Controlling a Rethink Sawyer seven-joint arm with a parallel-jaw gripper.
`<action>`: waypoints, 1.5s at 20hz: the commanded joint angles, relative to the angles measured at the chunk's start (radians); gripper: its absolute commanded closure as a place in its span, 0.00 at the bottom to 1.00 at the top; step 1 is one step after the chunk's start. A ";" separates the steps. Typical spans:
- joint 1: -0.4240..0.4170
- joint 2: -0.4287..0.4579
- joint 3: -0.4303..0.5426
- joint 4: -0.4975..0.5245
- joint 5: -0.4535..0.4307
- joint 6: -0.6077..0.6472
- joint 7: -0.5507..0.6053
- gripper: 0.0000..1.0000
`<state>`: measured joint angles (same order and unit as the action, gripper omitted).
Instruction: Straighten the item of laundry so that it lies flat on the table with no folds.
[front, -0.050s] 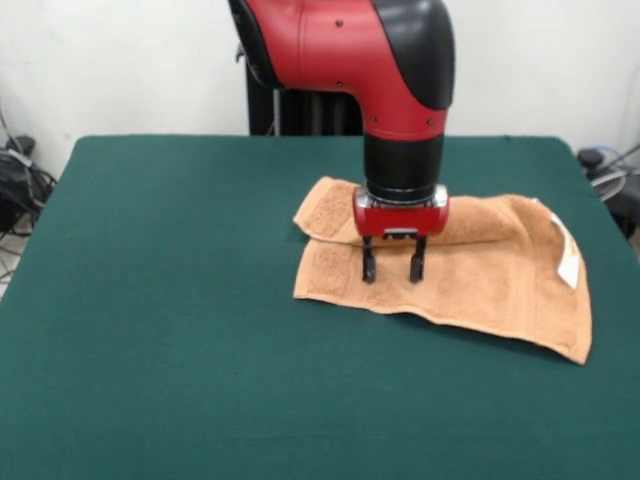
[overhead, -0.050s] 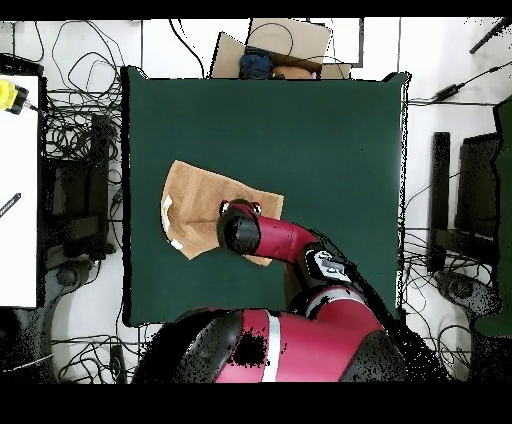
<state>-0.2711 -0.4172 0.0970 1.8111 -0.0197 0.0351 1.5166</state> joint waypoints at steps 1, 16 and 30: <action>0.034 0.081 -0.024 0.011 -0.061 0.101 0.083 0.00; 0.032 0.101 -0.056 0.094 -0.125 -0.013 0.111 0.00; -0.085 -0.045 -0.010 0.281 -0.213 -0.047 0.134 0.00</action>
<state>-0.3188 -0.4409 0.0593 1.9406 -0.1660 -0.0849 1.5166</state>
